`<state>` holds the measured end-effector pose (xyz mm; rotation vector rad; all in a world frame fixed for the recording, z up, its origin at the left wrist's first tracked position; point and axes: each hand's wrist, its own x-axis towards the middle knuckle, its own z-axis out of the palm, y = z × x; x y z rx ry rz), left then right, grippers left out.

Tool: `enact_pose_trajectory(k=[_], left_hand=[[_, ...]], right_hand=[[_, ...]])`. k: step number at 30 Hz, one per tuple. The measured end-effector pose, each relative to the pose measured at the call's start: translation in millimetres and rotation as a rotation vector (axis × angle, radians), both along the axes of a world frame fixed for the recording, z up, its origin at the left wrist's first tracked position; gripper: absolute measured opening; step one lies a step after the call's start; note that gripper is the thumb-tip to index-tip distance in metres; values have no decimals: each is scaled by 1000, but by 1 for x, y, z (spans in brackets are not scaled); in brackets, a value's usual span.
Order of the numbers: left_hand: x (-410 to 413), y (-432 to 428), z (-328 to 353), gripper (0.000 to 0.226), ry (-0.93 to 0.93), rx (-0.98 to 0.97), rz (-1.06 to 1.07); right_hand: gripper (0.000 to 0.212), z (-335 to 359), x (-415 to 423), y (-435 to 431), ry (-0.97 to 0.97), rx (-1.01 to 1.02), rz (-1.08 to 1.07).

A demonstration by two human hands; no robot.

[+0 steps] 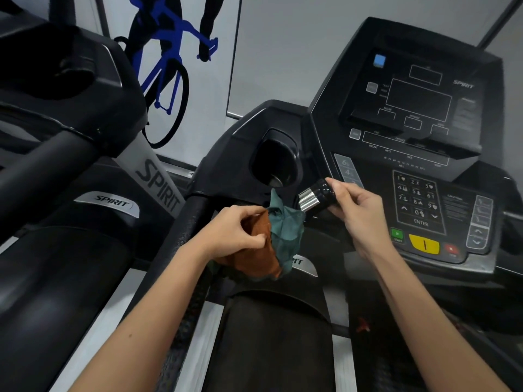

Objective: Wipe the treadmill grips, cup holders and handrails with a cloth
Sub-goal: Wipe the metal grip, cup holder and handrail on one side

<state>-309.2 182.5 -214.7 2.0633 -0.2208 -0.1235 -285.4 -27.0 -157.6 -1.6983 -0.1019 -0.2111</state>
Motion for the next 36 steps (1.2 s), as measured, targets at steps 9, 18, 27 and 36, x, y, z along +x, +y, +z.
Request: enact_pose_trajectory(k=[9, 18, 27, 36], left_hand=[[-15, 1, 1, 52, -161, 86, 34], [-31, -6, -4, 55, -305, 41, 246], [-56, -8, -4, 53, -85, -321, 151], [-82, 23, 1, 44, 317, -646, 12]], right_hand=[[20, 7, -4, 3, 77, -36, -27], [32, -33, -55, 30, 304, 274, -187], [45, -63, -85, 71, 411, 182, -30], [15, -65, -97, 79, 374, 92, 66]])
